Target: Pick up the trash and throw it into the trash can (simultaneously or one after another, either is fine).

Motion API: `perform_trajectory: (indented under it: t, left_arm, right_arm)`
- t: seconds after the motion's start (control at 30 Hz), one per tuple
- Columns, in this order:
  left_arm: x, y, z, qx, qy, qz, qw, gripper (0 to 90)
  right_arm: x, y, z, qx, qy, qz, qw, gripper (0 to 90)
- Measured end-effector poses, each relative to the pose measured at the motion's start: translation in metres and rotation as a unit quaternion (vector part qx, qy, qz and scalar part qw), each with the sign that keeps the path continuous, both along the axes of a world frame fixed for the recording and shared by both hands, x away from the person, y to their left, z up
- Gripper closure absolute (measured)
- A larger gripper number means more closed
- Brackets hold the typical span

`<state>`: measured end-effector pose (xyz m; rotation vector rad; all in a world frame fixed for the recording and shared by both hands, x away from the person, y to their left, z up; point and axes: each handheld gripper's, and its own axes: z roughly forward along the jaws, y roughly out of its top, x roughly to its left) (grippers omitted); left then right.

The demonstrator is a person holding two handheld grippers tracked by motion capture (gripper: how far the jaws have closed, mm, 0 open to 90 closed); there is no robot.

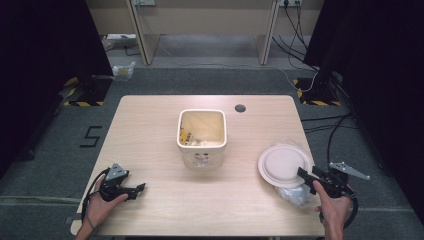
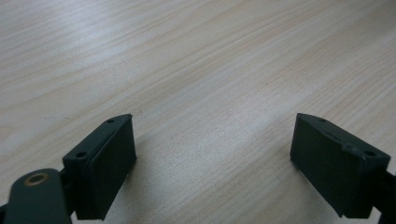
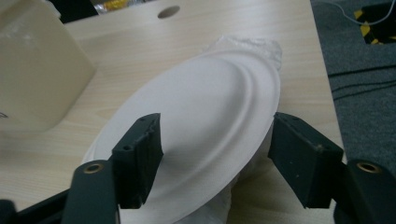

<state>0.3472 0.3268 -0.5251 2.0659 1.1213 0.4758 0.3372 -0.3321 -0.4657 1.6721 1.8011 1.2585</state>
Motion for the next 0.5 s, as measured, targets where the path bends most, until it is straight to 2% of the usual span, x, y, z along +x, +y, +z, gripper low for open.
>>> perform_trajectory:
  t: [0.07, 0.1, 0.2, 0.3, 0.37, 0.4, 0.43, 0.5]
  left_arm:
    - [0.0, 0.0, 0.0, 0.0, 0.0, 0.0, 1.0, 13.2]
    - [0.0, 0.0, 0.0, 0.0, 0.0, 0.0, 1.0, 13.2]
    - [0.0, 0.0, 0.0, 0.001, 0.0, 0.0, 1.0, 13.2]
    - [0.0, 0.0, 0.0, 0.0, 0.0, 0.0, 1.0, 13.1]
    - [0.0, 0.0, 0.0, 0.001, 0.0, -0.001, 1.0, 13.2]
    - [0.0, 0.0, 0.0, 0.0, -0.001, 0.0, 1.0, 13.2]
    - [0.0, 0.0, 0.0, 0.0, 0.0, 0.0, 1.0, 13.2]
    - [0.0, 0.0, 0.0, 0.001, 0.0, 0.0, 1.0, 13.2]
  right_arm:
    - [0.006, 0.004, -0.008, 0.004, 0.018, -0.005, 0.9998, 26.6]
    - [0.006, 0.004, -0.008, 0.004, 0.018, -0.005, 0.9998, 26.6]
    - [0.011, 0.007, -0.014, 0.027, 0.021, -0.005, 0.9994, 24.3]
    - [0.011, 0.009, -0.015, 0.024, 0.018, 0.001, 0.9996, 25.8]
    - [0.011, 0.011, -0.014, 0.023, 0.018, 0.001, 0.9996, 27.9]
    - [0.011, 0.011, -0.014, 0.018, 0.008, 0.005, 0.9998, 35.0]
    - [0.011, 0.011, -0.014, 0.018, 0.008, 0.005, 0.9998, 35.0]
    - [0.009, 0.011, -0.011, 0.022, -0.005, 0.003, 0.9997, 41.5]
